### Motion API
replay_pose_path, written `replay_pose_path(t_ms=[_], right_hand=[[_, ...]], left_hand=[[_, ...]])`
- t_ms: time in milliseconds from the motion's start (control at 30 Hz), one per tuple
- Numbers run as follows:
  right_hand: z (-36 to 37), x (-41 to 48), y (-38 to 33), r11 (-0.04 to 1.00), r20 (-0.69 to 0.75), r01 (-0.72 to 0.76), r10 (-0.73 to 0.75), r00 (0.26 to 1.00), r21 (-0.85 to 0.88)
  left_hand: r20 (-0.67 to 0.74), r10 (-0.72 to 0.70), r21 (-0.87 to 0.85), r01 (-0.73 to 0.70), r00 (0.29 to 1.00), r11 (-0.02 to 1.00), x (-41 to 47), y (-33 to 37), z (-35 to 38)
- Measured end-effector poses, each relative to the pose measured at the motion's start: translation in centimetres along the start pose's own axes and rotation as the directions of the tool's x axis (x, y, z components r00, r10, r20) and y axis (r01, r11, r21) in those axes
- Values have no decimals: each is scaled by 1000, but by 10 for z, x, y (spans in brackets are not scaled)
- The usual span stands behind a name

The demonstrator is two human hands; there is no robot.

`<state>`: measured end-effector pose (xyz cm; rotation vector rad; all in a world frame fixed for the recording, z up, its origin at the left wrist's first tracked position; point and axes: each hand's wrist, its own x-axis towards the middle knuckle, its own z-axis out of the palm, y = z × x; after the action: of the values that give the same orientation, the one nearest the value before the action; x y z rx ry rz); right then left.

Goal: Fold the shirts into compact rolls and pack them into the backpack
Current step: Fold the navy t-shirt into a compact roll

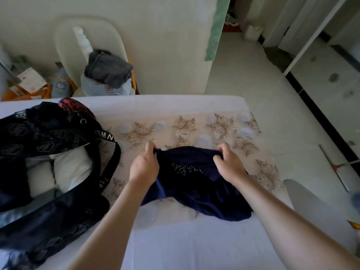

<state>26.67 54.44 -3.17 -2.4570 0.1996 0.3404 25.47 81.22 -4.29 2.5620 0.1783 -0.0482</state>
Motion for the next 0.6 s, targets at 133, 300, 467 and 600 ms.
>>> replay_pose_path(t_ms=[133, 300, 467, 600], right_hand=[[-24, 46, -18, 985, -167, 164, -172, 971, -61], [-27, 89, -32, 920, -571, 195, -367, 734, -340], [21, 70, 1, 877, -211, 381, -448, 869, -292], [58, 26, 42, 920, 209, 312, -265, 941, -240]], left_hand=[[-47, -106, -149, 98, 993, 984, 63, 14, -31], [-237, -119, -260, 56, 964, 964, 89, 29, -37], [77, 214, -192, -196, 974, 962, 44, 22, 39], [561, 243, 106, -360, 791, 927, 1, 7, 91]])
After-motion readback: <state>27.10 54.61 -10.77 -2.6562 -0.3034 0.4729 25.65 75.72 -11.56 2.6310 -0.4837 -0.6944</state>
